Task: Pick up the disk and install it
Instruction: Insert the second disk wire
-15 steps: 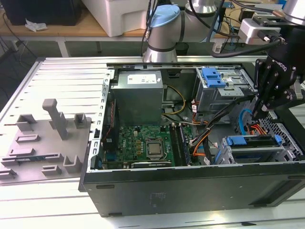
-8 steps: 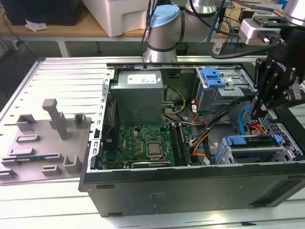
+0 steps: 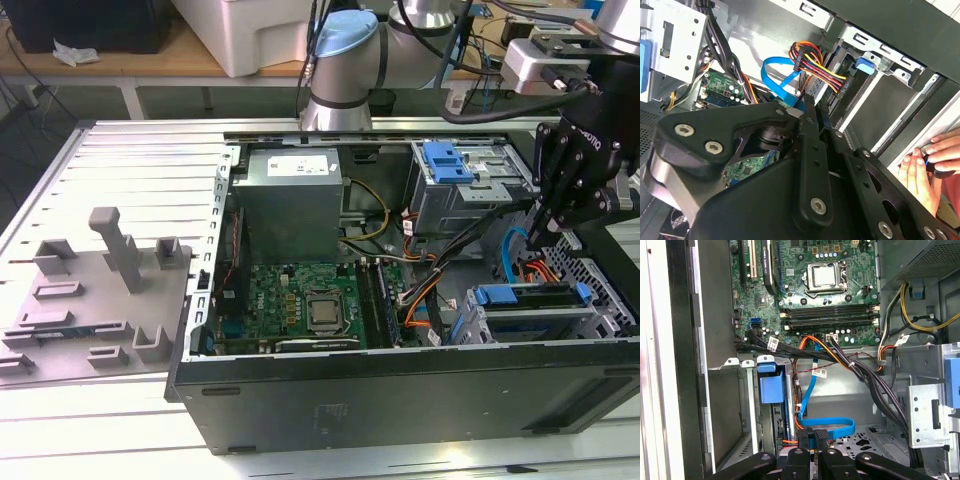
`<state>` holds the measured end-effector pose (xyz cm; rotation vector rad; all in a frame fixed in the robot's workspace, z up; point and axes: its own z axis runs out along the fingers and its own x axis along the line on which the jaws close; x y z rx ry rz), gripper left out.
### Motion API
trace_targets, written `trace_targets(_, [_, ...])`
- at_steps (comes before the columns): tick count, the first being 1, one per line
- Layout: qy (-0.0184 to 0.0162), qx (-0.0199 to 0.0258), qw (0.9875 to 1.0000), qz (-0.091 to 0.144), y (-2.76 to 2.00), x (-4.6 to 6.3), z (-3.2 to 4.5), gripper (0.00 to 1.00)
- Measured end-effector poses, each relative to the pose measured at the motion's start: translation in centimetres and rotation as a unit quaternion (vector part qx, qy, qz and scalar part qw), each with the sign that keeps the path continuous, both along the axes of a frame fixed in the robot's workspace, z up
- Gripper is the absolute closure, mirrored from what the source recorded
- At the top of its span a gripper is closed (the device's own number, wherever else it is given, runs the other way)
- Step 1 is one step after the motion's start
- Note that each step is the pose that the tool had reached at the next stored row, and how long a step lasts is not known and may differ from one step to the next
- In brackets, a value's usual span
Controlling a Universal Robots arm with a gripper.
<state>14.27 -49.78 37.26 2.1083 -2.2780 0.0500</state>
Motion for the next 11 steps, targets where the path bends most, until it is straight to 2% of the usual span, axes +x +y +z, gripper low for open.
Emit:
trace_targets(3, [0.0003, -0.0009, 1.0000, 0.003, -0.01, 0.0, 0.00, 0.84])
trace_targets(5, [0.0005, -0.0075, 1.0000, 0.005, -0.02, 0.0, 0.00, 0.84])
trace_targets(6, [0.0007, -0.0139, 0.9999, 0.007, -0.04, 0.0, 0.00, 0.84])
trace_targets(7, [0.0007, -0.0160, 0.9998, 0.007, -0.10, 0.0, 0.00, 0.84])
trace_targets(8, [0.0008, -0.0165, 0.9998, 0.008, -0.22, 0.0, 0.01, 0.84])
trace_targets(11, [0.0007, -0.0150, 0.9999, 0.008, -1.19, 0.0, 0.00, 0.84])
